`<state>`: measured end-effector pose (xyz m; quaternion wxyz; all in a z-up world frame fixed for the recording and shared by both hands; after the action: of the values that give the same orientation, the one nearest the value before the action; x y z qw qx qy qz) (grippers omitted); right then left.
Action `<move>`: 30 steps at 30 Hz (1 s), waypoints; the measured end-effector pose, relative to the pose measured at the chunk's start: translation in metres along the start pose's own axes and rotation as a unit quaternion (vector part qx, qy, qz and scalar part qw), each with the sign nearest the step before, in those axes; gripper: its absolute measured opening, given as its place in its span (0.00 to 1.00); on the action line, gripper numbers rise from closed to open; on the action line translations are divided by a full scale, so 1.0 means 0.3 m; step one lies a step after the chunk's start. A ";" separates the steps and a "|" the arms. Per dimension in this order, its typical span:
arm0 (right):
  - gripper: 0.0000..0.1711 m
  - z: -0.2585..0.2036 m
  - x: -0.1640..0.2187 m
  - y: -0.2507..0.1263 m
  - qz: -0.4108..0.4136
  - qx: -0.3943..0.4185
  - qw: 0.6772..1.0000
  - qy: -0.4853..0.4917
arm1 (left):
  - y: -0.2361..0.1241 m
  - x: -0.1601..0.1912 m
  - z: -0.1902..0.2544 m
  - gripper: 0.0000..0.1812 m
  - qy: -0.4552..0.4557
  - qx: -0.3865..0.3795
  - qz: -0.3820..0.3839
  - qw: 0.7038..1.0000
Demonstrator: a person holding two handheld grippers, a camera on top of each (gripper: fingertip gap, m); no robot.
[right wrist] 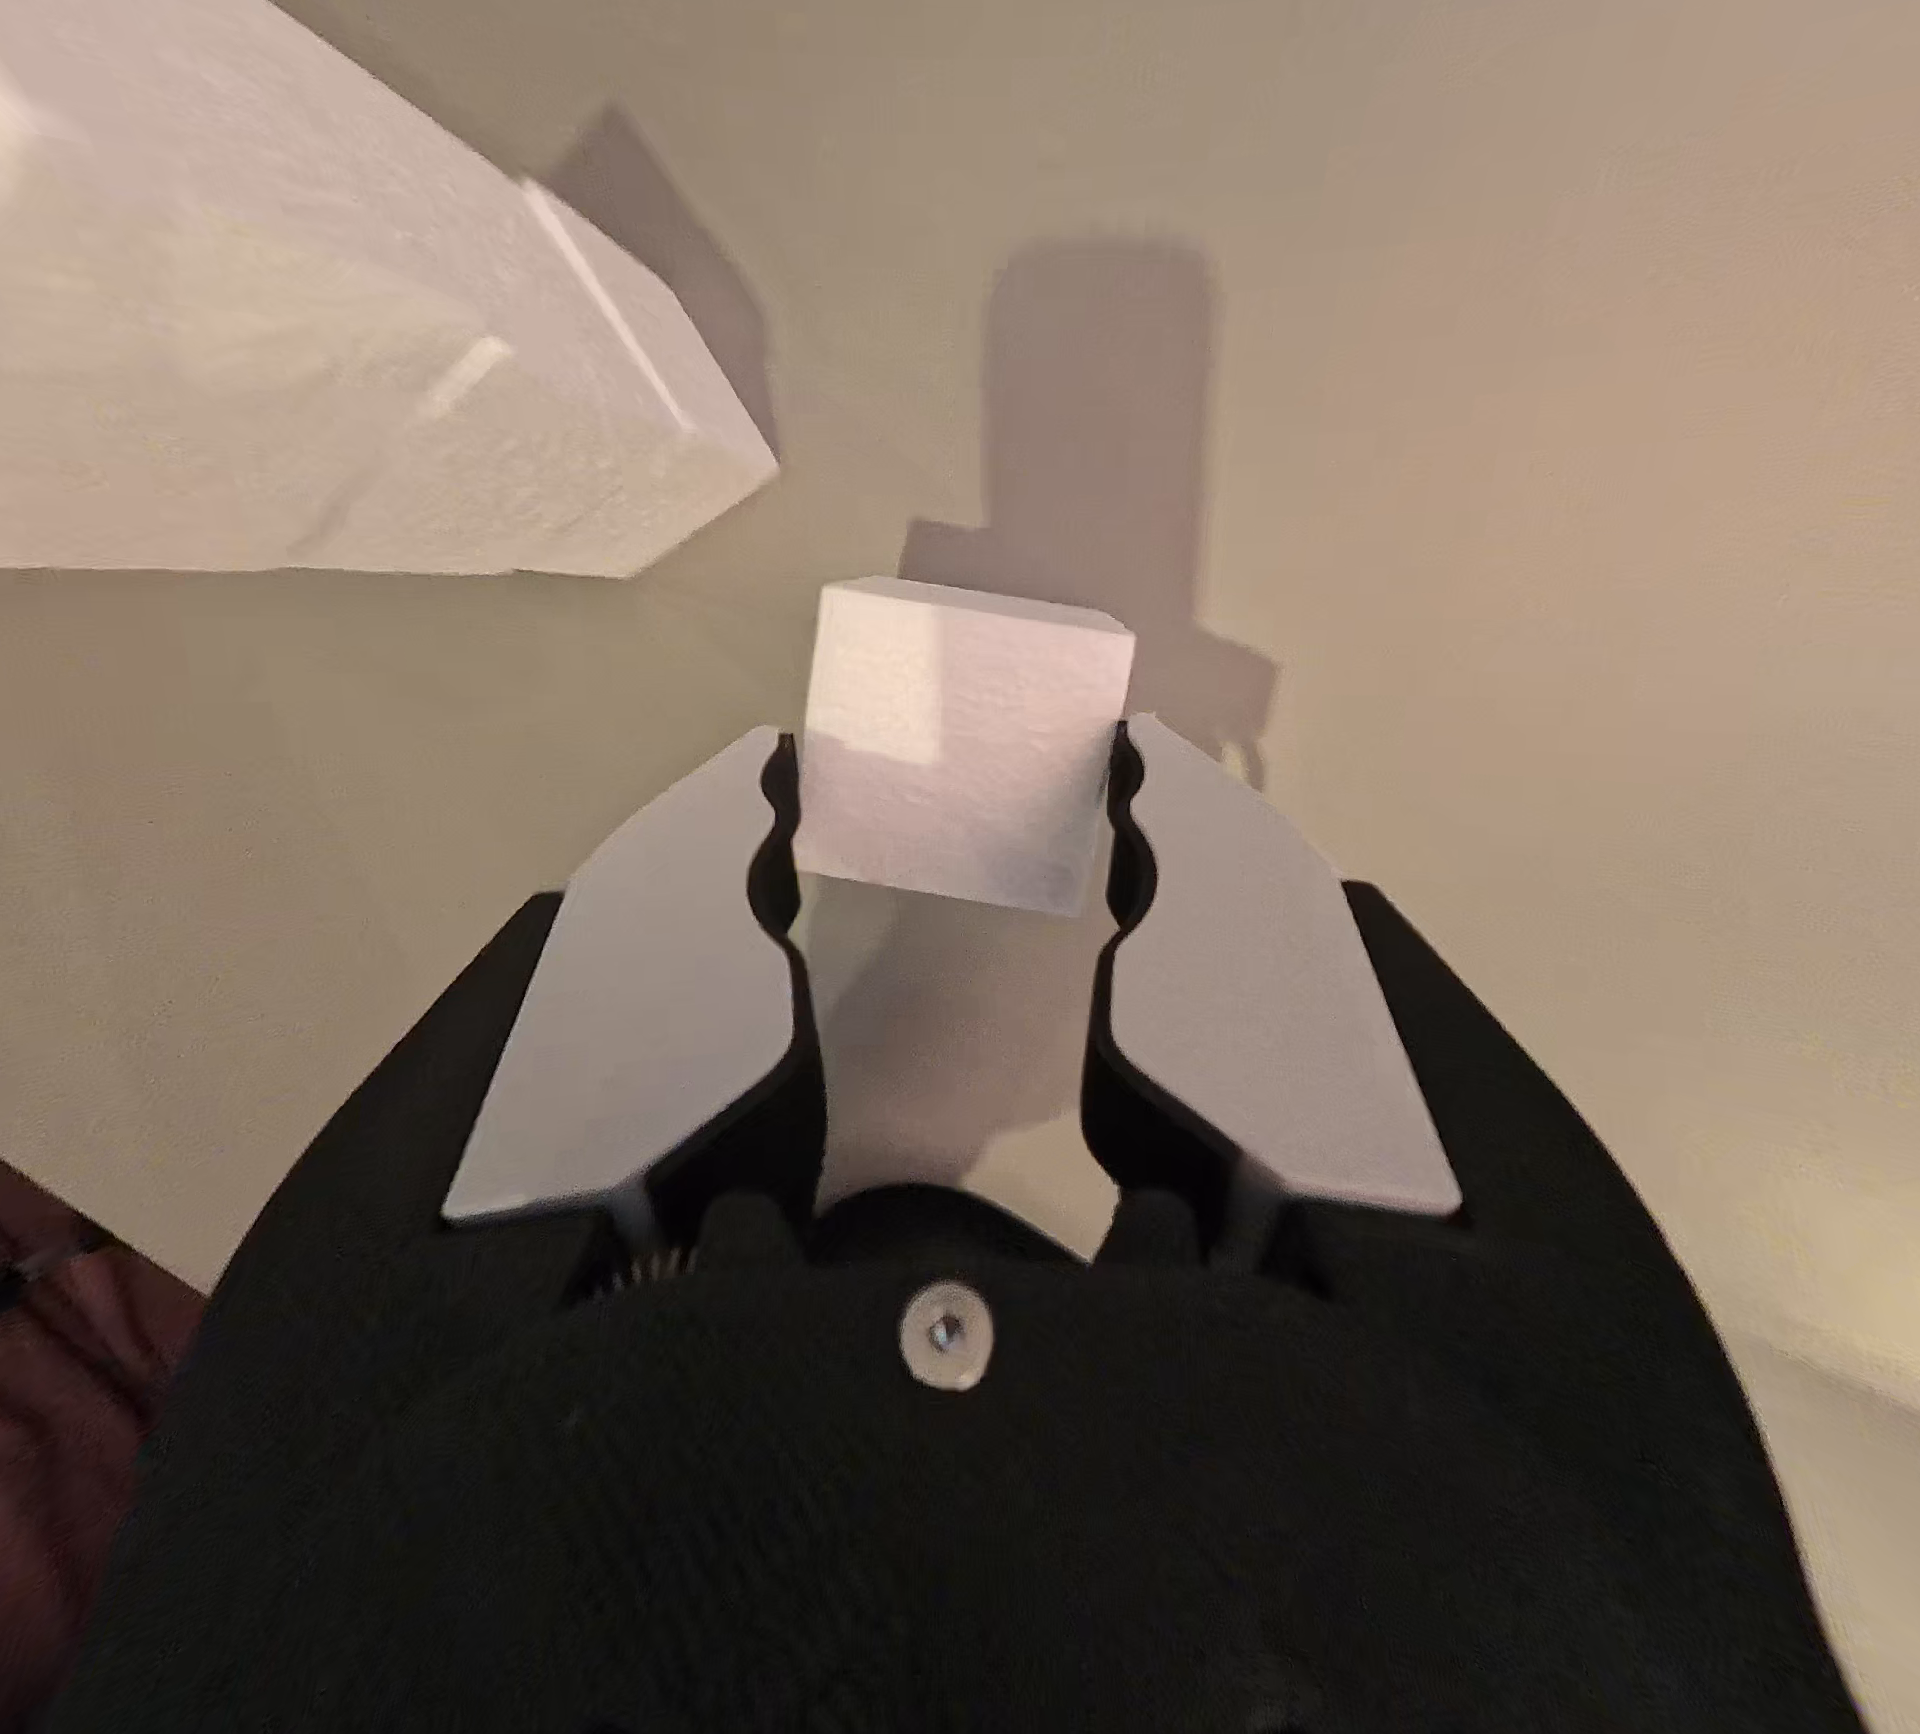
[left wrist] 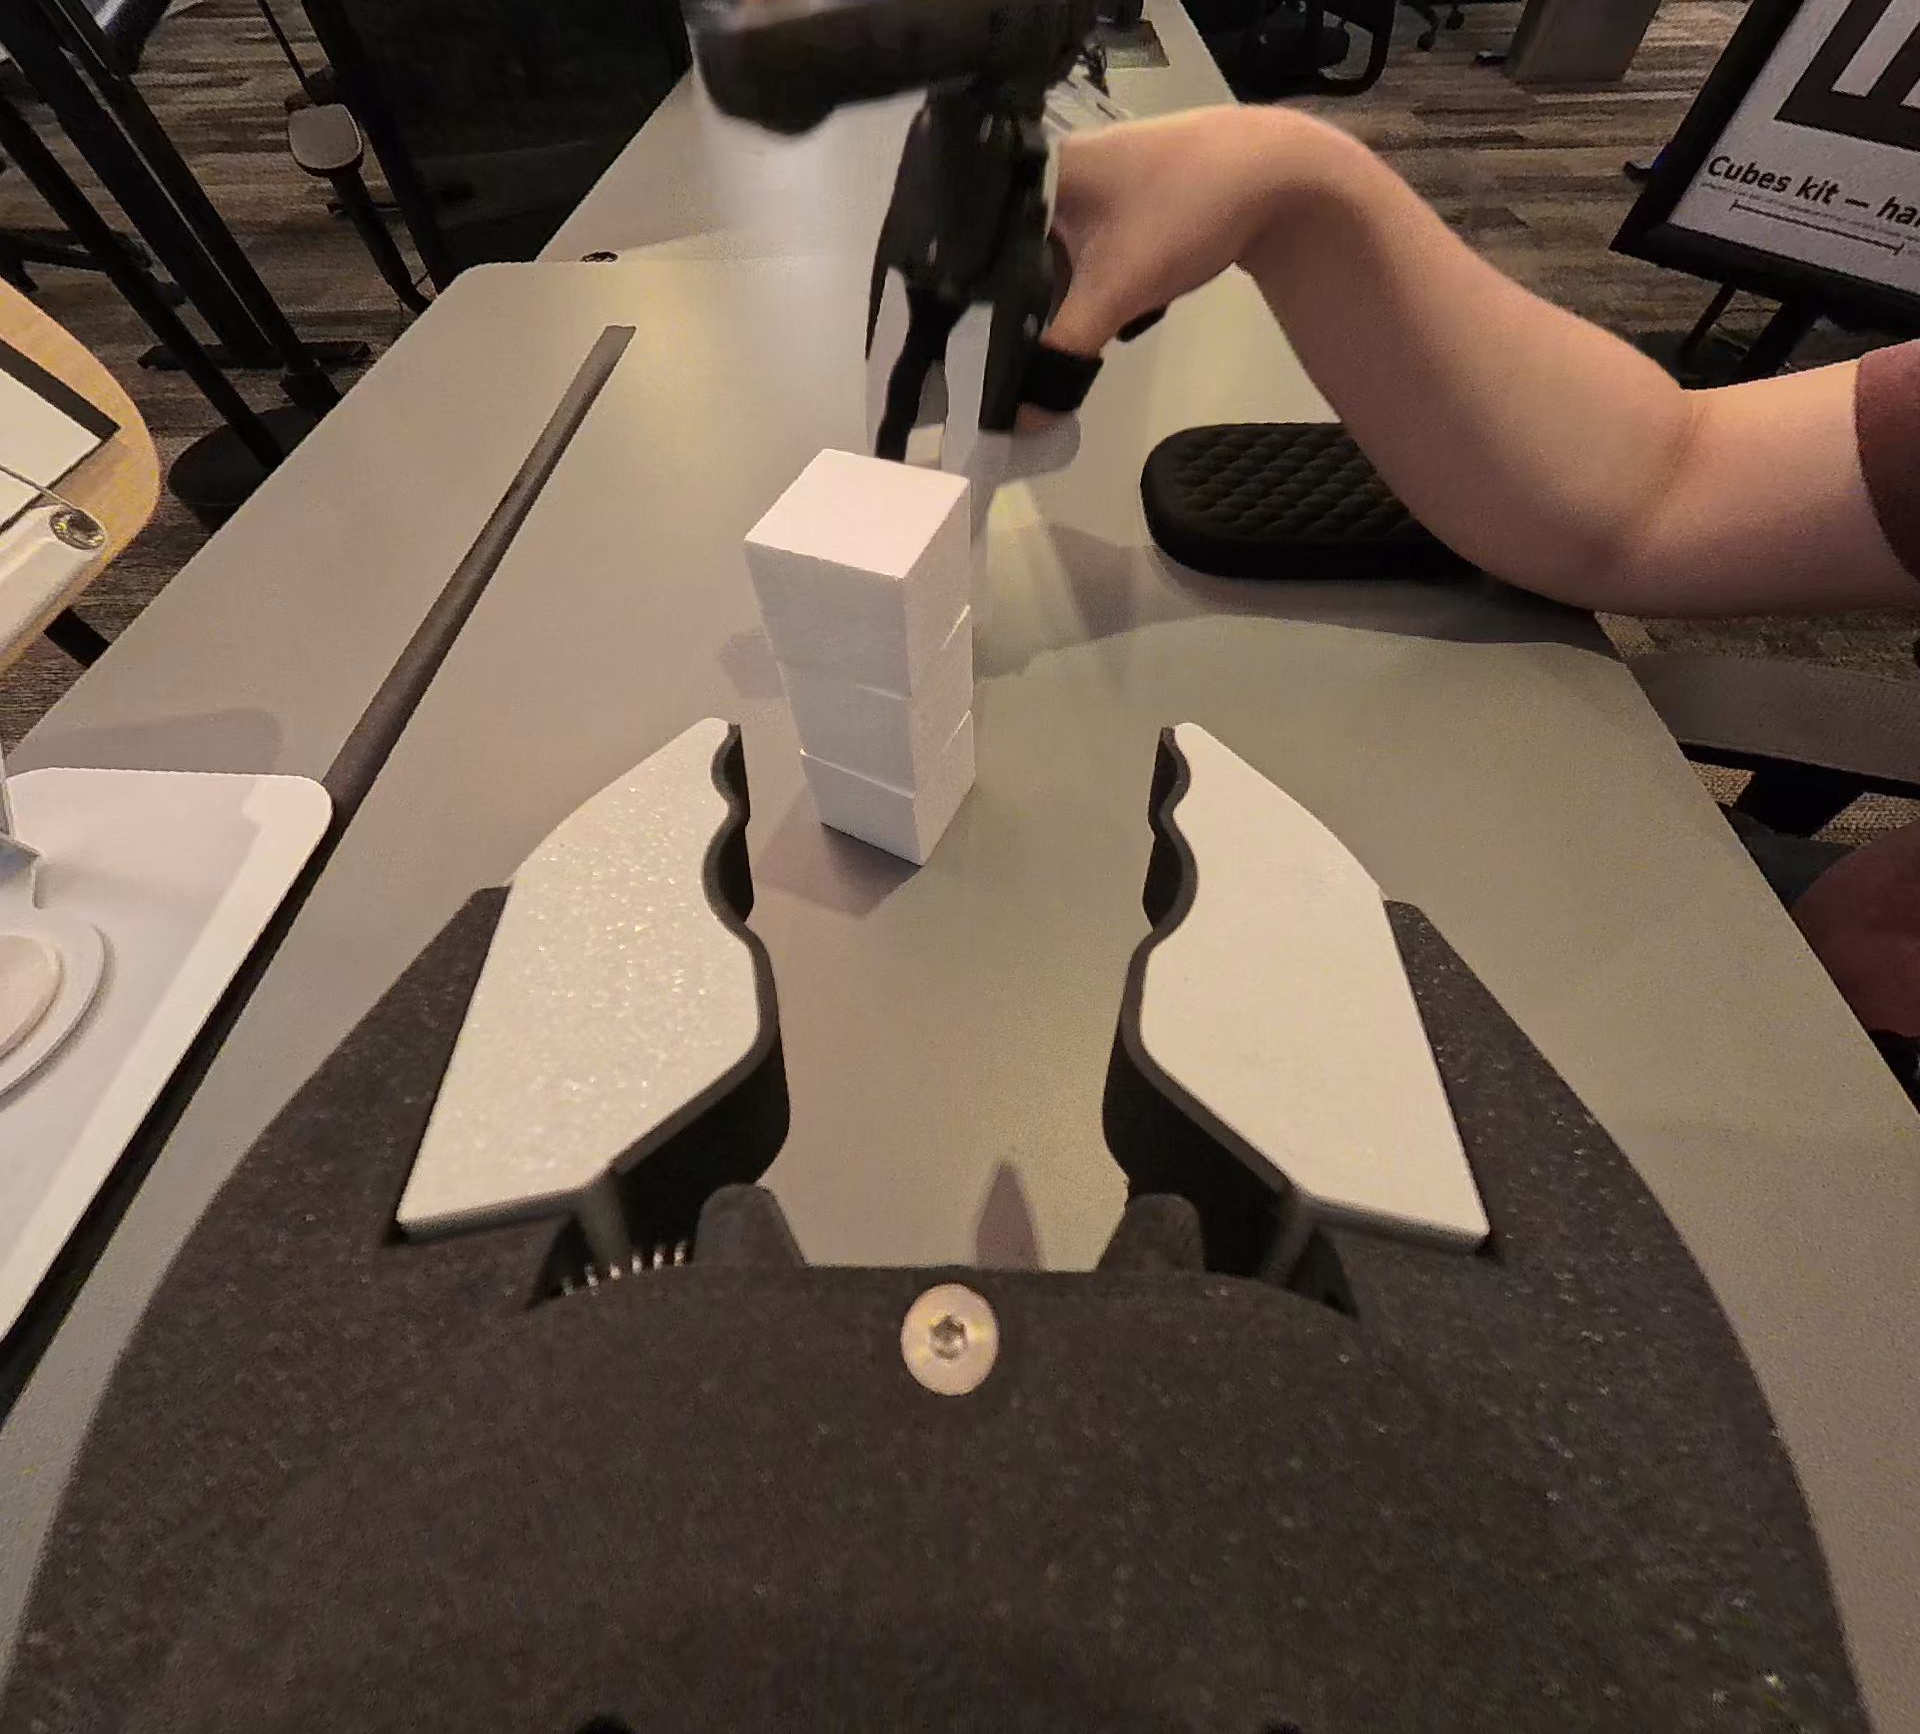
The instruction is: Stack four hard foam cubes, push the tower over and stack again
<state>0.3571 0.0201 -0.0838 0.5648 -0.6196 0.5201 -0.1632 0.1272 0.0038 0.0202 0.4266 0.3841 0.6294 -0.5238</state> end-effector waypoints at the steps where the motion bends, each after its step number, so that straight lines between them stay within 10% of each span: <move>1: 0.34 -0.012 -0.026 -0.044 0.037 -0.008 0.999 -0.006 | -0.001 -0.001 -0.001 0.41 -0.001 0.000 0.001 1.000; 7: 0.34 -0.260 -0.275 -0.348 0.395 -0.094 0.886 -0.224 | 0.002 0.005 -0.001 0.41 -0.002 0.002 -0.001 1.000; 11: 0.34 -0.384 -0.286 -0.354 0.473 -0.189 0.799 -0.321 | 0.003 0.010 -0.002 0.41 0.000 0.000 -0.005 1.000; 30: 0.34 -0.342 -0.276 -0.187 0.451 -0.237 0.796 -0.329 | -0.002 0.010 -0.006 0.41 -0.003 0.001 -0.003 1.000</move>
<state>0.2684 0.0243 0.0285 0.5470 -0.4460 0.5459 0.4515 0.1252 0.0056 0.0177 0.4267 0.3813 0.6283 -0.5270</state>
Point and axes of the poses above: each gripper's, where its closed fingertips meet, y out along the fingers, x out of its underside, z = x × y across the jaws, the point moved 2 cm from there along -y, back along the fingers, and after that the axes turned 10 degrees about -x, right-handed, at the moved point
